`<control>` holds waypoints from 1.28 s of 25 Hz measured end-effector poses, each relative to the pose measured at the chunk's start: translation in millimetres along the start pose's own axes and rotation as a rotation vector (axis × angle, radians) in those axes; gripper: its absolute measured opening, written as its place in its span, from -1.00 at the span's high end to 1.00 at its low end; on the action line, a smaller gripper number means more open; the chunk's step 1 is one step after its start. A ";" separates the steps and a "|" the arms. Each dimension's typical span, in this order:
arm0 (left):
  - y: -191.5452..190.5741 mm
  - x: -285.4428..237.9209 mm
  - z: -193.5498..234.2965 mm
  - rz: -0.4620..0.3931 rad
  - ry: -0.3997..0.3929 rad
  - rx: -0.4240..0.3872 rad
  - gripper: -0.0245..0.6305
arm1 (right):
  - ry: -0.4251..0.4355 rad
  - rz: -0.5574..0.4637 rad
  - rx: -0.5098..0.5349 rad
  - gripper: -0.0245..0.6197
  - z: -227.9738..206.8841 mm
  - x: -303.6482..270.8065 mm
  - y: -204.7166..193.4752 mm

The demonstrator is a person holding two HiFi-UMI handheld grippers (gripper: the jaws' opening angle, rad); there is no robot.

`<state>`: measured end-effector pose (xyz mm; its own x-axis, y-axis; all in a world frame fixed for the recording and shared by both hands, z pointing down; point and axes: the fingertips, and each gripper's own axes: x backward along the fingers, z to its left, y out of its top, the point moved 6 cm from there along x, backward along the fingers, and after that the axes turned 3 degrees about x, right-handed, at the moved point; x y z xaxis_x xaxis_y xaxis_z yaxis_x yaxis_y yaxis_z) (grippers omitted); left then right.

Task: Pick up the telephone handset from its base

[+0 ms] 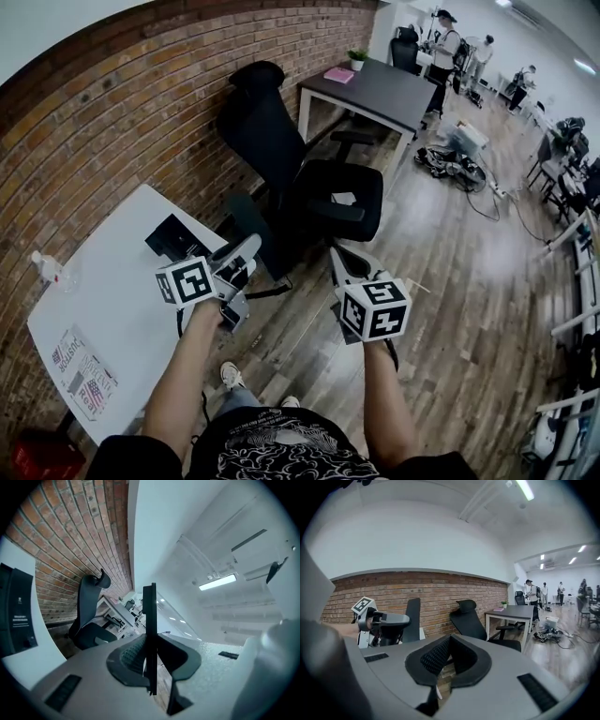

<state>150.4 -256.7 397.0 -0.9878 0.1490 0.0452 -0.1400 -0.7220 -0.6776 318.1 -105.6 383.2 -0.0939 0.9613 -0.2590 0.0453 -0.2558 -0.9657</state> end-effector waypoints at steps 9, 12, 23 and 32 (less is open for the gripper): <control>-27.7 -24.1 -37.6 0.032 -0.029 -0.083 0.70 | -0.111 -0.015 0.020 0.93 -32.4 57.2 -6.6; -35.6 -28.2 -46.1 0.040 -0.027 -0.097 0.70 | -0.136 -0.017 0.018 0.93 -40.3 71.0 -10.5; -43.7 -36.9 -57.8 0.060 0.001 -0.166 0.70 | -0.156 -0.010 0.031 0.93 -47.1 87.3 -12.1; -51.4 -38.8 -61.2 0.061 0.003 -0.164 0.70 | -0.157 -0.012 0.024 0.93 -50.7 93.9 -16.8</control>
